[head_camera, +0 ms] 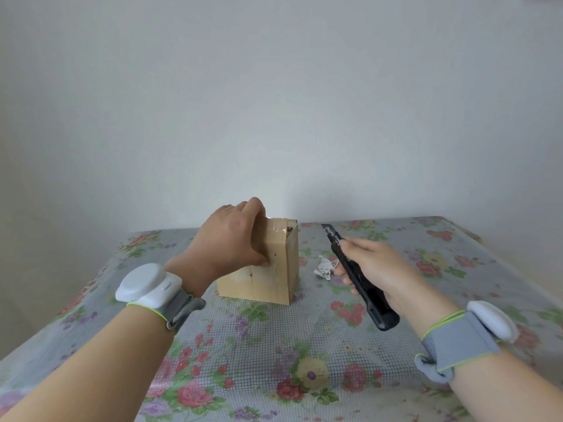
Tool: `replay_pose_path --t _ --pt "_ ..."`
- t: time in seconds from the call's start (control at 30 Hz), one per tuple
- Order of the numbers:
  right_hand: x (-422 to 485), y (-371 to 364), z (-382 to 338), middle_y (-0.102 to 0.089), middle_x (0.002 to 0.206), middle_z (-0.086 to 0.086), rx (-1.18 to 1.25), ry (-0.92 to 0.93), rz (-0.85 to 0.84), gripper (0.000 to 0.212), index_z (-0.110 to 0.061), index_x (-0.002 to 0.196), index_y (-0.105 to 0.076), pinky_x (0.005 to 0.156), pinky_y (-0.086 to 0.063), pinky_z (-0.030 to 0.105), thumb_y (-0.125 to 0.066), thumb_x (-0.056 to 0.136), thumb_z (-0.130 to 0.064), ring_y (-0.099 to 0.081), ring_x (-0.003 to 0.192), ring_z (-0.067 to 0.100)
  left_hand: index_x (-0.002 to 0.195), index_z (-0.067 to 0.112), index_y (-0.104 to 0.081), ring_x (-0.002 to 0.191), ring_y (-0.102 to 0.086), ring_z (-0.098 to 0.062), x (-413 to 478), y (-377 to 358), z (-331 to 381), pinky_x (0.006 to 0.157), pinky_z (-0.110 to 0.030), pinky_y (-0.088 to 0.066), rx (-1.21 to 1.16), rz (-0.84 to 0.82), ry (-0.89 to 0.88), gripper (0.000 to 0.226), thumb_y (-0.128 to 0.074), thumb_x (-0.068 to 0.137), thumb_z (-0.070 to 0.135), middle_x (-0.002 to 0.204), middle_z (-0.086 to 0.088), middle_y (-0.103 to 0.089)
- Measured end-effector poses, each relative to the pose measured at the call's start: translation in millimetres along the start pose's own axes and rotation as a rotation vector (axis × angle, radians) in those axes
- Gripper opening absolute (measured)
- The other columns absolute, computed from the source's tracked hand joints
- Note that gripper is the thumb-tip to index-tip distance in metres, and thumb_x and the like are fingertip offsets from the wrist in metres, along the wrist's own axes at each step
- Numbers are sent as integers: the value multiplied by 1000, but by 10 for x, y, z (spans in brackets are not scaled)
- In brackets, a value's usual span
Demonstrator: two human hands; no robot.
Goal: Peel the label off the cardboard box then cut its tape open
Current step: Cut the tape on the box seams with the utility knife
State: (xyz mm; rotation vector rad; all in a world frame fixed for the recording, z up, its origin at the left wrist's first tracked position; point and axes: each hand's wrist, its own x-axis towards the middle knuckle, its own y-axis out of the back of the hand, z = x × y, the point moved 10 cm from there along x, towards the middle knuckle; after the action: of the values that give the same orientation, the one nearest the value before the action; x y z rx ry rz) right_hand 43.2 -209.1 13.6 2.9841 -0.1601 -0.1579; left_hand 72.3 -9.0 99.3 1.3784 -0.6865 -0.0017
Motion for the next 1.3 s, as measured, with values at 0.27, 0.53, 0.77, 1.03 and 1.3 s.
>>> replay_pose_path --t 0.27,0.53,0.77,1.03,1.3 --pt "165 239 356 -65 108 13 -112 -88 77 58 -7 130 -50 89 -52 46 -71 77 2 -66 89 30 103 15 -49 79 -52 -22 -95 90 -1 60 -21 -26 -22 90 -18 64 -84 57 41 78 4 -54" --pt "181 474 444 -67 82 18 -13 -71 203 38 -13 132 -52 42 -49 28 -55 94 -13 -56 51 23 112 24 -60 101 -49 -14 -140 223 -338 88 -29 -38 -273 196 109 51 -76 70 48 103 8 -60" --pt "257 665 554 -68 84 17 -128 -110 297 40 -12 134 -50 43 -46 29 -48 94 -3 -54 50 24 122 24 -55 103 -46 -10 -272 -12 -668 85 -26 -36 -427 186 248 56 -70 74 49 117 9 -53" --pt "378 719 451 -57 121 15 -610 -40 307 60 -18 145 -31 53 -48 35 -39 90 4 -58 71 30 125 24 -54 115 -51 -12 -357 -159 -969 93 -32 -42 -833 240 472 62 -66 72 54 121 5 -55" --pt "453 696 590 -51 108 11 -1042 16 303 70 -32 147 -26 73 -39 33 -47 86 -3 -48 101 34 114 13 -56 105 -59 -27 -446 -483 -1188 87 -43 -52 -981 33 853 59 -43 87 64 116 -8 -60"
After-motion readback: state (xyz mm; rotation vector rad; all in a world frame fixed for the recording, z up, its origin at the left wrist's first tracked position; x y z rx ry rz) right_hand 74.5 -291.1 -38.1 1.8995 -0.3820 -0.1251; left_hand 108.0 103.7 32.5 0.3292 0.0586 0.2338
